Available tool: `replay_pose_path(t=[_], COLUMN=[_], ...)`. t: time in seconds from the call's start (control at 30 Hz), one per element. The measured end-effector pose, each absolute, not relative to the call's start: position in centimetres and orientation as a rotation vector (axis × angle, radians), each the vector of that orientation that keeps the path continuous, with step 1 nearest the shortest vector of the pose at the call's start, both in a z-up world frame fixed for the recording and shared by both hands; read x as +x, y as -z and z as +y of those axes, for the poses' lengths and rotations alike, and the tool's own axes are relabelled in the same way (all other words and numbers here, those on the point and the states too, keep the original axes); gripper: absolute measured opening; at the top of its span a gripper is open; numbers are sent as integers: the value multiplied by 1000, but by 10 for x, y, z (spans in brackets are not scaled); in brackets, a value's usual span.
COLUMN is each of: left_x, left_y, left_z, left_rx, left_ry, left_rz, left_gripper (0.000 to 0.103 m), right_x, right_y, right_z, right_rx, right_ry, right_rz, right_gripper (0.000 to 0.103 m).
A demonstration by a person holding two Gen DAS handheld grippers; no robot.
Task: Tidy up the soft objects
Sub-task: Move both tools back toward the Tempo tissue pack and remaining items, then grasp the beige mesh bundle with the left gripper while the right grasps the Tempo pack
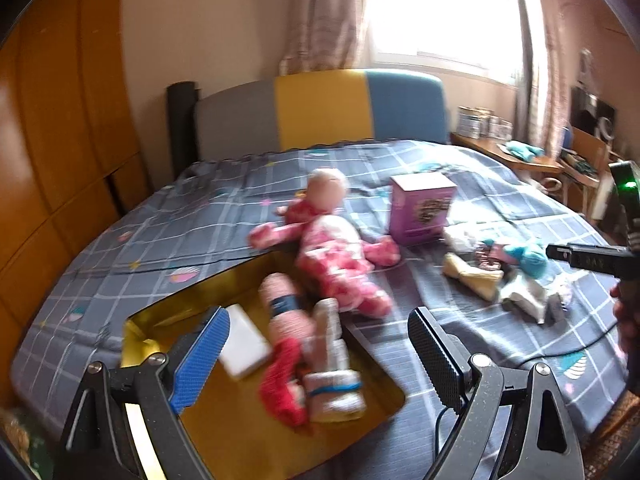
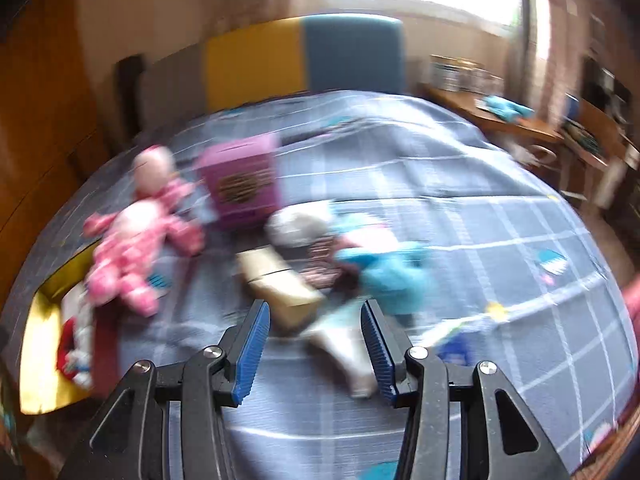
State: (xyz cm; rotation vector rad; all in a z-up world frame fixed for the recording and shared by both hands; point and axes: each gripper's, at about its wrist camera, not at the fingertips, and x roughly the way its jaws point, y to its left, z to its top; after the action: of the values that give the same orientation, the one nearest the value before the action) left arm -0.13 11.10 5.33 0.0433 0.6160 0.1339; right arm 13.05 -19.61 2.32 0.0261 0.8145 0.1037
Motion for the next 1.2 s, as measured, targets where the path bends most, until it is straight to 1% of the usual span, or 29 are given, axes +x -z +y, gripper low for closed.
replay_pose_path(t=[0.17,0.23,0.3,0.37,0.4,0.47,0.83,1.1,1.2], left_x=[23,35,49,68,75,94,183,234,246], left_y=[-54,-52,-47,-40,-36,-25,29,65,77], left_z=[77,65,54,41,36,22,-26,-40,-41], left_rx=[66,51,27,5,-4,-19,-220,-354,-413], left_ry=[-45,-2,43,82,100,128,195,140,119], left_rz=[644,669,710,763,781,829,1031,1125,1128], left_gripper=[91,88,78,74,69,64,64,64,64], right_x=[142,145,146,145,144,143,147,146,147], right_y=[-13,-7,-5,-6,-7,-8,-3,-3,-1], right_z=[-257,-277,-292,-298,-299,-300,-295,-302,-307], right_rx=[113,189,276,319,323,333,354,392,418], right_ry=[73,120,127,123,121,106,32,34,38], right_rz=[796,801,816,799,794,793,826,811,815], right_gripper=[48,48,48,48,48,48,48,48,48])
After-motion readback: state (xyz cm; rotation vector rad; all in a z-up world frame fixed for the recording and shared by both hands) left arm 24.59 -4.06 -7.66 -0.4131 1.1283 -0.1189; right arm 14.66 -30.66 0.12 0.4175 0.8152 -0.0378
